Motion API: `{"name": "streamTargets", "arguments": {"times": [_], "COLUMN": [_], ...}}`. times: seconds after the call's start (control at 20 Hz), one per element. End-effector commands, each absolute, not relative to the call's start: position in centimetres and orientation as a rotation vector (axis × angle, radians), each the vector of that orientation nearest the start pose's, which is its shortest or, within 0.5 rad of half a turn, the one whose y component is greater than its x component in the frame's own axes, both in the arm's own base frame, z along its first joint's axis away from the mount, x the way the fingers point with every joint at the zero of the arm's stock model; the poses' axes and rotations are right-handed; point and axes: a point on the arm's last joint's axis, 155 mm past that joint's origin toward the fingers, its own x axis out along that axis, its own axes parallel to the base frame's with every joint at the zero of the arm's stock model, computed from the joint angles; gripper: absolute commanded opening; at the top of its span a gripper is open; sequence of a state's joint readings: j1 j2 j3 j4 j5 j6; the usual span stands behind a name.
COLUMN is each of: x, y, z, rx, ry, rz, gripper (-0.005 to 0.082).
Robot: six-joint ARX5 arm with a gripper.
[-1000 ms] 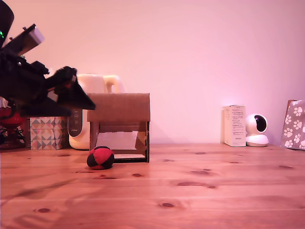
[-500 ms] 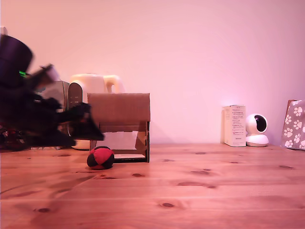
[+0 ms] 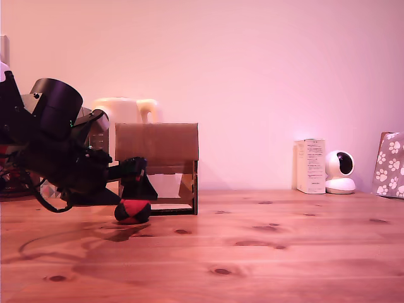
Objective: Drop the footbag into the cardboard dice tower
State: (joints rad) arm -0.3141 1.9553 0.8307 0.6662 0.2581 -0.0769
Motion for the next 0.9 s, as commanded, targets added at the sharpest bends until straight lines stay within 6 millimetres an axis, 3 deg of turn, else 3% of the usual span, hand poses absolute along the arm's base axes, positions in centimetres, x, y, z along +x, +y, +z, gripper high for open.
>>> {"name": "streamTargets", "arguments": {"times": [0.0,0.25,0.4,0.6,0.85], "x": [46.3,46.2,46.1,46.2,44.9], "y": [-20.0,-19.9,-19.8,-19.8,-20.2], "z": [2.9,0.9,0.0,0.0,1.5], "rx": [-0.046,-0.030,-0.024,-0.024,-0.039], "ry": [0.511,0.570,0.598,0.599,0.644], "rz": [-0.541,-0.538,-0.529,-0.529,-0.570], "gripper": [0.0740,0.0445,0.0401,0.0046,0.0029]}}
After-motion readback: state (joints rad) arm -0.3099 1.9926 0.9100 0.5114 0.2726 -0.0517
